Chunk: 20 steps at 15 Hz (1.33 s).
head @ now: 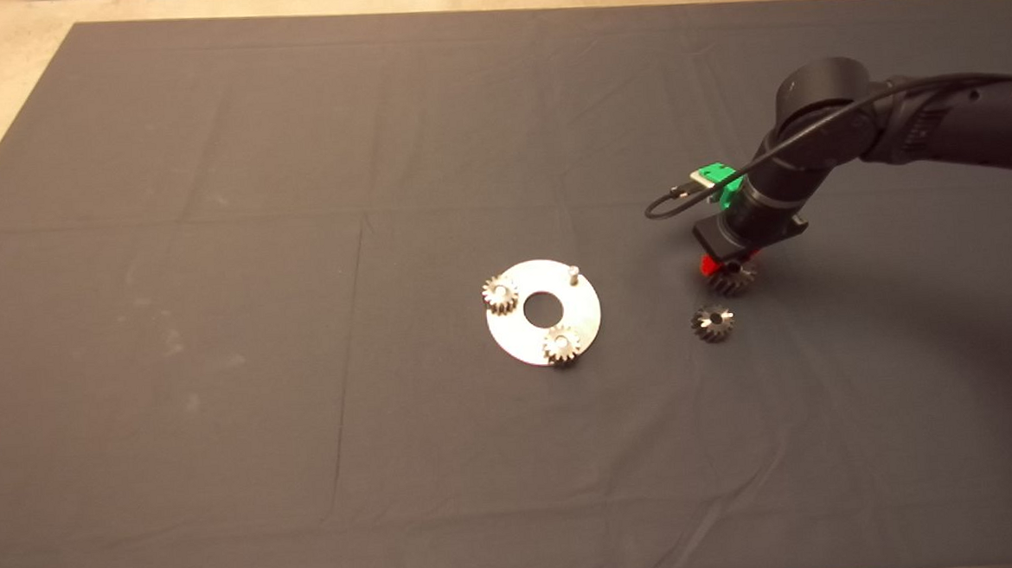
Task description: Remove an incorrectly installed larger gear and replace it with the correct smaller gear
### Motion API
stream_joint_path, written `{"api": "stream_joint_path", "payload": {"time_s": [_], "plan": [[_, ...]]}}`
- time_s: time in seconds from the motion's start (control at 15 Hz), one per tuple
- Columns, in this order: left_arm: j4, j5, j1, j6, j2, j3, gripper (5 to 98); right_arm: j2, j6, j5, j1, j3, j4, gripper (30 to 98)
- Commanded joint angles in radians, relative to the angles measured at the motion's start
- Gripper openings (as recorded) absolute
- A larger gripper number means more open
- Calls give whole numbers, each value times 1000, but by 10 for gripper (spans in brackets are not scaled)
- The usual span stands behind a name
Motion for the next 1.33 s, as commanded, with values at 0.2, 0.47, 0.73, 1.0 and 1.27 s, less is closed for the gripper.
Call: {"api": "stream_joint_path", "payload": {"time_s": [0.2,0.47,0.73,1.0,1.27], "plan": [[8,132,18,4,-1,8,592,-18,6,-137,80,71,80,478],[8,132,18,4,-2,8,592,-20,6,-137,93,80,83,539],[8,132,18,2,1,8,592,-9,55,-137,96,201,142,622],[8,132,18,2,-2,8,592,9,93,-137,93,276,227,683],[8,132,18,2,-4,8,592,40,127,-137,80,297,229,744]]}}
